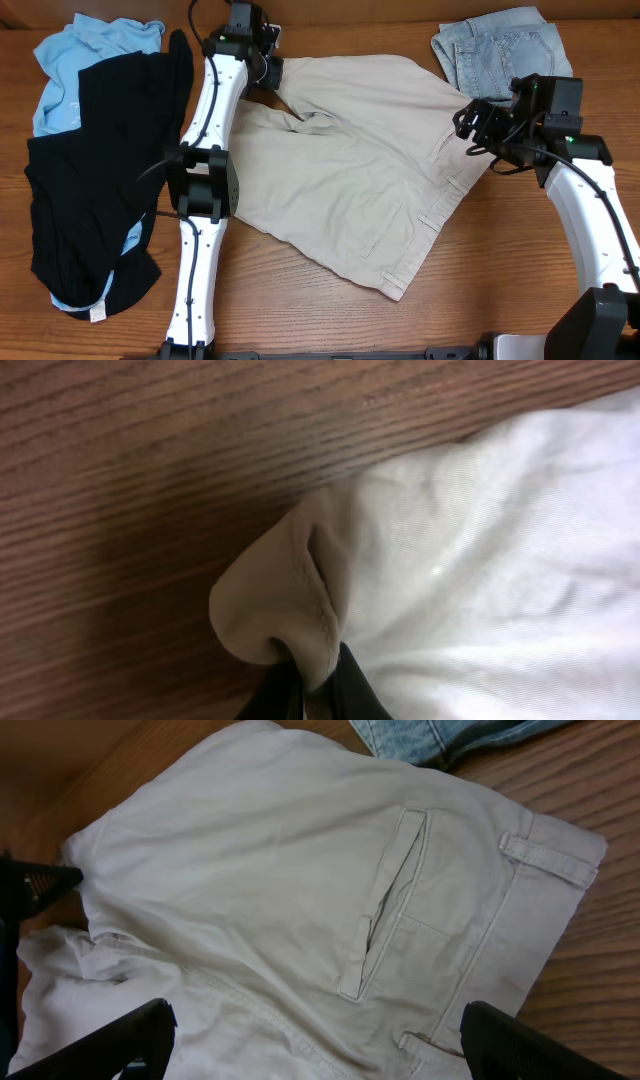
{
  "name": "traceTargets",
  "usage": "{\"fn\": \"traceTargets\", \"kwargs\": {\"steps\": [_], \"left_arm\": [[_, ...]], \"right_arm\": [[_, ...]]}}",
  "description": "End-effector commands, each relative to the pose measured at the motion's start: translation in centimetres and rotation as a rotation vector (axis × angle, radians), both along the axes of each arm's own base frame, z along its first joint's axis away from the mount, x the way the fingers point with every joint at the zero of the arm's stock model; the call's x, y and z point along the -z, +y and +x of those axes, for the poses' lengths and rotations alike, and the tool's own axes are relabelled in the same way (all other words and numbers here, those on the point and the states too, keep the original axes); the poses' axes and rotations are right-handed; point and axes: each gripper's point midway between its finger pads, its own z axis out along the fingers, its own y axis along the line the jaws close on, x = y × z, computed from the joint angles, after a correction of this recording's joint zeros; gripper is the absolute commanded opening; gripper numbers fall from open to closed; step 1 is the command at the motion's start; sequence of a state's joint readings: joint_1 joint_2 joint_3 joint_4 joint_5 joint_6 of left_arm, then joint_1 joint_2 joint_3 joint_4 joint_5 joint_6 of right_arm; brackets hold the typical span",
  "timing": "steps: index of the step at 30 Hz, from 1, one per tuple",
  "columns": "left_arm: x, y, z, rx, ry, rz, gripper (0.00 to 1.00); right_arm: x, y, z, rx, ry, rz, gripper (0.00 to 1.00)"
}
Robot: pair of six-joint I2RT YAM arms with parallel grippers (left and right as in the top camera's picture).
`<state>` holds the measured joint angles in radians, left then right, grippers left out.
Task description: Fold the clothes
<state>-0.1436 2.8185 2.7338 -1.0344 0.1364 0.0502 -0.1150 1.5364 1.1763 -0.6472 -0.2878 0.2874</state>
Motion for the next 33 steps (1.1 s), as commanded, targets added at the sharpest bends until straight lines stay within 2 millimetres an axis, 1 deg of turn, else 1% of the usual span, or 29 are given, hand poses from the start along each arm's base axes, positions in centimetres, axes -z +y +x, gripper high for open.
{"fn": "traceTargets", "kwargs": {"steps": [1, 2, 3, 4, 5, 8, 10, 12, 13, 14, 15, 17, 21, 23, 26, 28, 30, 33], "left_arm": [[-4.4, -0.5, 1.4, -0.027, -0.092, -0.033, 0.04], [-8.1, -0.9, 1.9, -0.016, -0.166, -0.057, 0.04], [-10.8, -1.1, 2.2, -0.012, -0.221, -0.068, 0.04], [-12.4, -1.2, 2.2, -0.010, -0.252, -0.073, 0.04], [-15.1, -1.5, 2.1, -0.002, -0.304, -0.080, 0.04], [-19.8, -2.4, 1.3, 0.021, -0.386, -0.089, 0.04], [-21.5, -3.1, 0.6, 0.036, -0.402, -0.093, 0.04], [-22.3, -3.9, -0.2, 0.055, -0.403, -0.093, 0.04], [-22.3, -4.2, -0.4, 0.073, -0.401, -0.086, 0.04], [-22.2, -4.6, -0.7, 0.091, -0.395, -0.077, 0.04], [-21.7, -5.6, -1.4, 0.137, -0.378, -0.057, 0.04], [-21.2, -6.7, -2.2, 0.187, -0.359, -0.035, 0.04], [-21.0, -9.4, -3.4, 0.287, -0.365, 0.000, 0.04], [-21.2, -10.3, -3.7, 0.290, -0.375, 0.037, 0.04], [-21.6, -10.3, -3.7, 0.258, -0.395, 0.104, 0.04], [-21.8, -9.9, -3.4, 0.226, -0.410, 0.148, 0.04], [-22.1, -9.2, -3.0, 0.182, -0.426, 0.176, 0.04], [-23.3, -8.9, -1.8, 0.149, -0.488, 0.164, 0.04]], "right_arm": [[-0.3, 0.1, 0.3, -0.006, -0.011, -0.004, 0.95], [-0.3, 0.2, 0.3, -0.010, -0.012, 0.001, 0.95], [-0.3, 0.2, 0.2, -0.010, -0.012, 0.001, 0.95], [-0.3, 0.2, 0.2, -0.010, -0.010, 0.002, 0.95], [-0.3, 0.2, 0.2, -0.010, -0.007, 0.002, 0.95], [0.0, 0.3, -0.2, -0.010, 0.009, 0.003, 0.95], [0.1, 0.3, -0.4, -0.013, 0.020, 0.002, 0.95], [0.3, 0.3, -0.6, -0.024, 0.026, -0.004, 0.95], [0.3, 0.3, -0.7, -0.030, 0.030, -0.009, 0.95], [0.4, 0.3, -0.7, -0.031, 0.034, -0.009, 0.95], [0.7, 0.3, -0.9, -0.034, 0.045, -0.009, 0.95], [1.0, 0.3, -1.0, -0.034, 0.057, -0.008, 0.95], [1.5, 0.3, -1.0, -0.034, 0.072, -0.006, 0.95], [1.5, 0.3, -1.0, -0.034, 0.074, -0.006, 0.95], [1.6, 0.3, -1.1, -0.034, 0.079, -0.006, 0.95], [1.6, 0.4, -1.1, -0.044, 0.078, -0.011, 0.95], [1.6, 0.4, -1.2, -0.049, 0.078, -0.015, 0.95], [1.7, 0.4, -1.2, -0.049, 0.079, -0.014, 0.95]]}}
